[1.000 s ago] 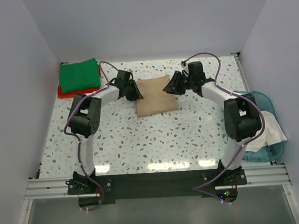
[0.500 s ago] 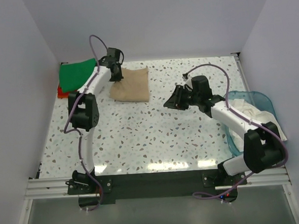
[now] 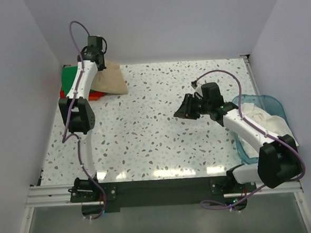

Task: Fold and stack the t-shirts
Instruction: Neatly place the folded tshirt to the corner

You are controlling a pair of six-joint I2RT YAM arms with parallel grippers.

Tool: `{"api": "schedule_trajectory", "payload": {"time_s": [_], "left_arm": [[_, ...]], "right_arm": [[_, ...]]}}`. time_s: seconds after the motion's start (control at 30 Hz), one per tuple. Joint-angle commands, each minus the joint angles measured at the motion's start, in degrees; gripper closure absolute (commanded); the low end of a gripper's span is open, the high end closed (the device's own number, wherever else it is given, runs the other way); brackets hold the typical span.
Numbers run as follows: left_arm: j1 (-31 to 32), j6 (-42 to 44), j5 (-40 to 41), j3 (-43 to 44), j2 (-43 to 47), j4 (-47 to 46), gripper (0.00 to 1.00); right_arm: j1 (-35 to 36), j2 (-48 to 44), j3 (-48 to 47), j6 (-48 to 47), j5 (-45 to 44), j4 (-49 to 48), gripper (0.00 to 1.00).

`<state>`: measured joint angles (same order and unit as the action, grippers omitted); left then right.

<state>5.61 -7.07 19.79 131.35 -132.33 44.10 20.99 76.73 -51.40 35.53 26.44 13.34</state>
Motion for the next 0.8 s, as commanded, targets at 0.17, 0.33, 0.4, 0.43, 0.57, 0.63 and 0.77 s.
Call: {"api": "schedule_trajectory", "payload": {"time_s": [0.17, 0.33, 0.4, 0.43, 0.57, 0.63, 0.77], "left_arm": [[-4.5, 2.7, -5.6, 6.8, 1.5, -0.1, 1.0], [-5.6, 3.0, -8.2, 8.0, 2.5, -0.1, 1.0], [-5.6, 2.9, -9.5, 8.6, 3.0, -0.1, 1.0], [-7.3, 2.6, -10.0, 8.5, 3.2, -0.2, 1.0], [-8.6, 2.2, -11.8, 8.5, 4.8, -0.4, 1.0], [-9.3, 1.8, -13.1, 8.5, 5.1, -0.5, 1.0], [-10.4, 1.4, -14.8, 8.4, 6.0, -0.5, 1.0]], "right_arm": [[0.2, -1.8, -0.3, -2.0, -1.6, 2.3, 0.64], [0.2, -2.5, -0.9, -2.0, -1.9, 2.9, 0.64], [0.2, -2.6, -1.1, -2.0, -2.1, 3.4, 0.64], [0.2, -2.8, -1.2, -2.0, -2.2, 3.5, 0.64], [0.2, -3.7, -1.8, -2.3, -2.9, 4.9, 0.64], [0.2, -3.8, -2.3, -2.5, -3.1, 5.3, 0.64], [0.1, -4.0, -2.7, -2.6, -3.5, 6.0, 0.64]]}}
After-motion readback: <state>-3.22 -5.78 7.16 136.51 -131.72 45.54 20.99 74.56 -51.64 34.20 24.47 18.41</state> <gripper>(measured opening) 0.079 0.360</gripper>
